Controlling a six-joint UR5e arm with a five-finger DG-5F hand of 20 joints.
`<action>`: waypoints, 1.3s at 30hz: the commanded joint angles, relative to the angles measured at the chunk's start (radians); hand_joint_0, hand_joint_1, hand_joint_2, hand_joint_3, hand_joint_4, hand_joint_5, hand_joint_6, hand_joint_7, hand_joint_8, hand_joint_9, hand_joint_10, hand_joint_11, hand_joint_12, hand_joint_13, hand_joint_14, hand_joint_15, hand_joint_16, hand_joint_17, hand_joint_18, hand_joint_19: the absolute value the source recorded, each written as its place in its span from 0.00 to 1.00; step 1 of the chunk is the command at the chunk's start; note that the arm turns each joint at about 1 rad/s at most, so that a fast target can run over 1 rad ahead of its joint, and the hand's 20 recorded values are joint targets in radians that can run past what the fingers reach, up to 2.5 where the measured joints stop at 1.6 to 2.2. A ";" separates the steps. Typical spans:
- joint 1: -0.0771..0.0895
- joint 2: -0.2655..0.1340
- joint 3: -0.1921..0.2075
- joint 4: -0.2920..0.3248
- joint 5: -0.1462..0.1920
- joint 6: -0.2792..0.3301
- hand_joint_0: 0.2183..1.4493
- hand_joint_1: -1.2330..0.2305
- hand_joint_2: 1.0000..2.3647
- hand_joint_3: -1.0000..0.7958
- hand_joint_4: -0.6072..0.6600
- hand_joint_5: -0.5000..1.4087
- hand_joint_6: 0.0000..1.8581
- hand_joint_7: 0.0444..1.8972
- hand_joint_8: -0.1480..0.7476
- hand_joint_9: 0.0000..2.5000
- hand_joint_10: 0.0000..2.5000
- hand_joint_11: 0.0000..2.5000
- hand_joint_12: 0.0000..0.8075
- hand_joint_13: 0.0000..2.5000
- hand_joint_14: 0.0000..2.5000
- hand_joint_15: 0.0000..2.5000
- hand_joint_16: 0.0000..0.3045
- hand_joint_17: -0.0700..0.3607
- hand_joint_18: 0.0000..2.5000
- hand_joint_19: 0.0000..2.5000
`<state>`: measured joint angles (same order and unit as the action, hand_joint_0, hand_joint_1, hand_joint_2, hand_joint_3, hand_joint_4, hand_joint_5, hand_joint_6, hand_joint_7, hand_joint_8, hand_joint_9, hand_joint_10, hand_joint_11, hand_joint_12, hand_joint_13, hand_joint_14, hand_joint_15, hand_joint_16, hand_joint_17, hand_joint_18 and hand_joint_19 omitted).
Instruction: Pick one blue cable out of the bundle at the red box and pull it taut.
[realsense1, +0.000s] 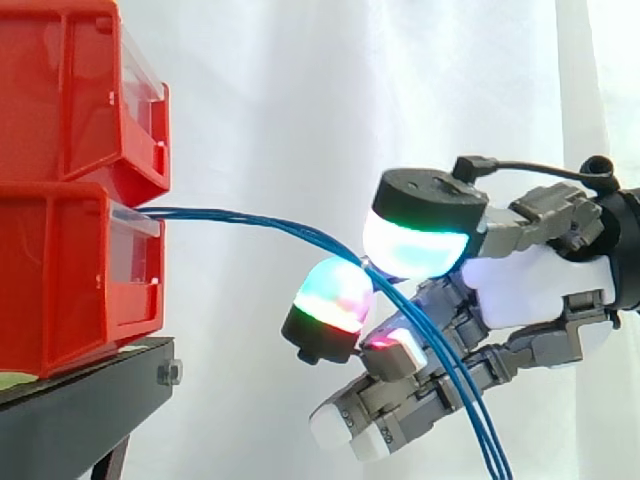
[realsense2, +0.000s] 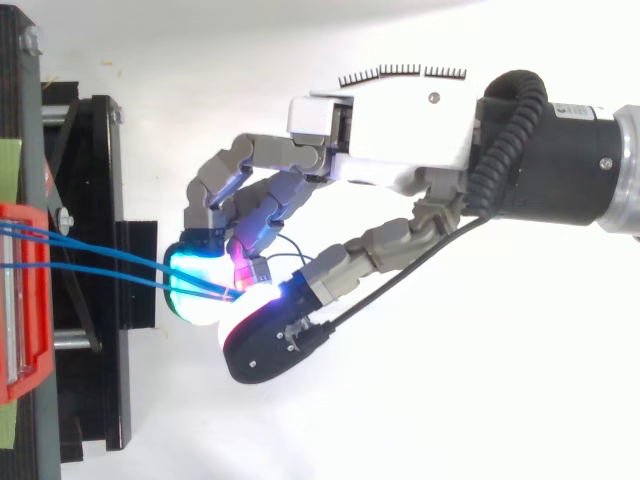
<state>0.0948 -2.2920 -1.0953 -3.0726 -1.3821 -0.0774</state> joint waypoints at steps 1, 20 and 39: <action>0.000 0.000 0.000 0.000 0.000 -0.001 0.26 0.35 0.00 0.28 0.58 0.15 0.49 0.43 0.53 0.38 0.00 0.45 0.49 0.22 0.00 0.12 0.17 0.43 0.19 0.06; 0.000 0.000 0.000 0.000 0.000 0.001 0.41 0.28 0.01 0.39 0.46 0.14 0.50 0.50 0.51 0.37 0.00 0.46 0.47 0.21 0.00 0.12 0.16 0.41 0.19 0.05; 0.000 0.000 0.000 -0.002 0.000 -0.001 0.24 0.24 0.00 0.28 0.55 0.13 0.51 0.44 0.48 0.34 0.00 0.45 0.48 0.22 0.00 0.12 0.17 0.43 0.22 0.06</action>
<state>0.0951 -2.2917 -1.0953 -3.0740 -1.3820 -0.0790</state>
